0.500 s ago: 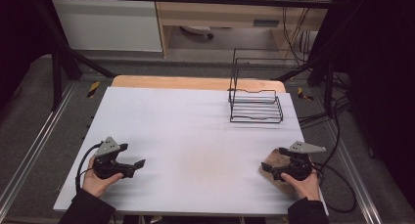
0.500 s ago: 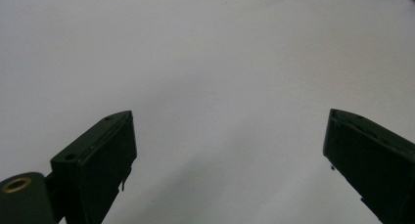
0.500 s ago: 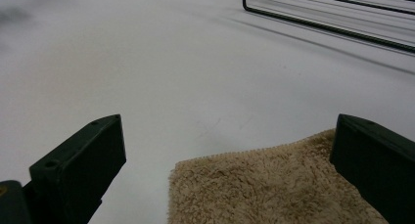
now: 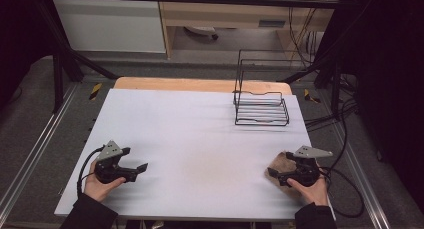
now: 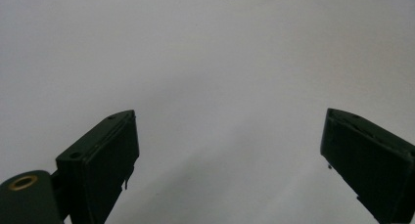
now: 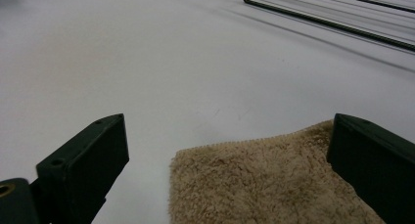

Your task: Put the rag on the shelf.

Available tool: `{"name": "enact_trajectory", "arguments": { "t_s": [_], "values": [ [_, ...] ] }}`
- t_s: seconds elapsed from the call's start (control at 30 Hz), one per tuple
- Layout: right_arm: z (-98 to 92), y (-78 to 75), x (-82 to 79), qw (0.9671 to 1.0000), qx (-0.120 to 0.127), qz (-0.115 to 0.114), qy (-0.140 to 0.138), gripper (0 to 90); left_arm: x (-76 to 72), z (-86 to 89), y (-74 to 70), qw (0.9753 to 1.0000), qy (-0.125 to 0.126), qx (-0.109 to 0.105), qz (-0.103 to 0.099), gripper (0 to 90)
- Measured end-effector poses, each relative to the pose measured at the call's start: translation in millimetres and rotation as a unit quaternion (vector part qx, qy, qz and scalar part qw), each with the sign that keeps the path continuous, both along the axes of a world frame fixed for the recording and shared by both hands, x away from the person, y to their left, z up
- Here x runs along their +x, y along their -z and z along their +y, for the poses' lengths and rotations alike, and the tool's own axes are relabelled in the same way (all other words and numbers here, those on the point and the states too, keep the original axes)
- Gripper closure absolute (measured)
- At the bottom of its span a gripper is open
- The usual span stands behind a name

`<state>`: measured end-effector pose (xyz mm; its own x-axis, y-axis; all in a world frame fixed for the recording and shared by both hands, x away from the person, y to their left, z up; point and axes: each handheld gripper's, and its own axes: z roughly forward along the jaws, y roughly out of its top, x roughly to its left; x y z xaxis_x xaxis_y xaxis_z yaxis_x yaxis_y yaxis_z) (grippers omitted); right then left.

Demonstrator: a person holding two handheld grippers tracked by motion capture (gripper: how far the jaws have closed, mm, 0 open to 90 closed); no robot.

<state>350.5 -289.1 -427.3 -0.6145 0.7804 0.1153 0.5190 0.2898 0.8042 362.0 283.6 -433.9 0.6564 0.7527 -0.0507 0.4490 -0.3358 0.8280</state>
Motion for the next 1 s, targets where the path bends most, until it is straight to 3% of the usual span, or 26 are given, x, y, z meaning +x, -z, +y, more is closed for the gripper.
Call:
{"name": "enact_trajectory", "arguments": {
  "t_s": [0.17, 0.2, 0.27, 0.3, 0.33, 0.4, 0.57, 0.6, 0.8, 1.0],
  "values": [
    [4.3, -0.1, -5.8, 0.9998, -0.012, 0.011, -0.013, 10.3, -0.8, -0.5, -0.4, 1.0000, -0.001, -0.001, 0.000, 7.4],
    [6.5, 1.0, -6.8, 0.9996, -0.020, 0.014, -0.015, 17.1, -1.0, -0.6, -0.3, 1.0000, -0.001, -0.001, -0.001, 7.5],
    [7.8, 1.6, -7.2, 0.9994, -0.025, 0.018, -0.016, 21.0, -1.1, -0.4, -0.3, 1.0000, -0.002, 0.001, -0.001, 7.6],
    [11.0, 3.6, -7.4, 0.9987, -0.040, 0.021, -0.023, 29.3, -1.2, 0.1, -0.6, 1.0000, -0.003, -0.001, -0.001, 7.9],
    [11.0, 3.6, -7.4, 0.9987, -0.040, 0.021, -0.023, 29.3, -1.2, 0.1, -0.6, 1.0000, -0.003, -0.001, -0.001, 8.0],
    [16.8, 5.5, -8.2, 0.9977, -0.052, 0.029, -0.032, 40.8, -1.3, 0.6, -0.7, 1.0000, -0.004, -0.002, -0.002, 8.2],
    [21.7, 9.5, -7.2, 0.9966, -0.071, 0.029, -0.031, 53.0, -1.0, 1.0, -0.3, 1.0000, -0.006, 0.001, 0.000, 8.6],
    [23.9, 11.7, -6.5, 0.9955, -0.085, 0.031, -0.027, 56.9, -1.0, 0.8, -0.1, 1.0000, -0.006, 0.001, 0.000, 8.7],
    [29.6, 16.9, -4.7, 0.9913, -0.129, 0.023, -0.019, 65.2, -1.1, 0.5, 0.0, 1.0000, -0.006, 0.000, 0.001, 9.1],
    [29.1, 15.7, -3.6, 0.9910, -0.131, 0.028, -0.013, 77.0, -0.7, 0.7, 0.0, 1.0000, -0.007, 0.000, 0.002, 9.4]
  ]
}}
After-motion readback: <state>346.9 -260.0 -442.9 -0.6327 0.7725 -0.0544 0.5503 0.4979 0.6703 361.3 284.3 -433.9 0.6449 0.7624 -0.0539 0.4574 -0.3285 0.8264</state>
